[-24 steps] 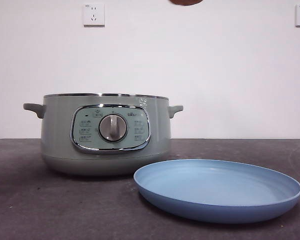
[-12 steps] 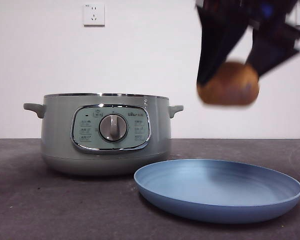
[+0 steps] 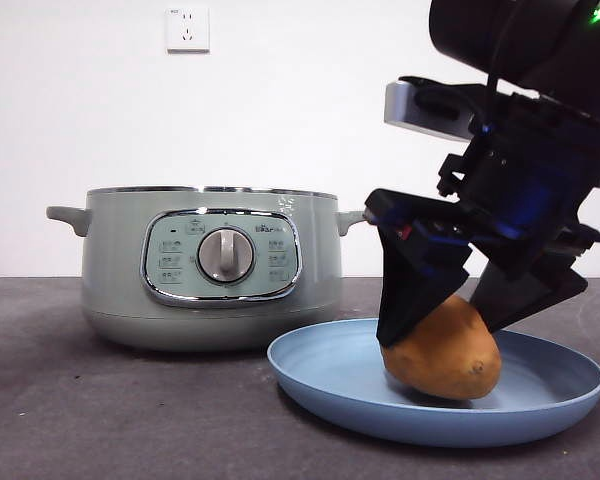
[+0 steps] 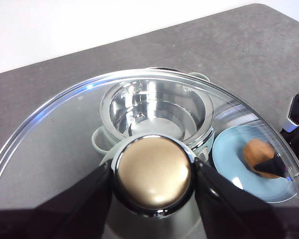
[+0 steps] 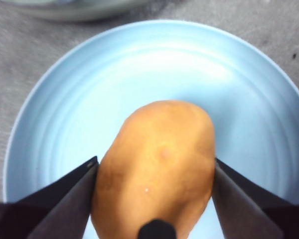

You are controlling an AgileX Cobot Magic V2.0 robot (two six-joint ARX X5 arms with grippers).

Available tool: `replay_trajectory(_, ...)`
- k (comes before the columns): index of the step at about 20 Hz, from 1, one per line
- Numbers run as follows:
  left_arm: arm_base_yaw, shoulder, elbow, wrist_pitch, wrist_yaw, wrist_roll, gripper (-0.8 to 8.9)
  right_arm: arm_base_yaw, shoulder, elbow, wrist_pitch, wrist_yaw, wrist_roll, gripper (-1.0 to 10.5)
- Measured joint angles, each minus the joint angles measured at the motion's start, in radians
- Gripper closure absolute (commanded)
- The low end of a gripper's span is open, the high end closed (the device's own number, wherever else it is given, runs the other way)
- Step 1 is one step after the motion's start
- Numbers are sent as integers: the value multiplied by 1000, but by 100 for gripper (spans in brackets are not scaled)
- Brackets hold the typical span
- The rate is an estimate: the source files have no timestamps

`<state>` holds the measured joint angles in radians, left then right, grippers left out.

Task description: Take the potato out from the steamer,put the potato on the plate,close the lid

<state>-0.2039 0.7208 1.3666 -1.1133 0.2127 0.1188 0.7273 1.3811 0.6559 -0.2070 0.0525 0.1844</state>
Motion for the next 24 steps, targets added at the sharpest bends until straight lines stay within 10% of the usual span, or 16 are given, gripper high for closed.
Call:
replay_trajectory(3, 0, 8, 0, 1, 0, 0, 822, 0, 8, 0, -2, 0, 0, 884)
replay_trajectory(7, 0, 64, 0, 41, 47, 0, 822, 0, 8, 0, -9, 0, 1, 339)
replay_trajectory(24, -122, 602, 0, 497, 140, 24, 822, 0, -338, 129, -224, 8, 18, 348)
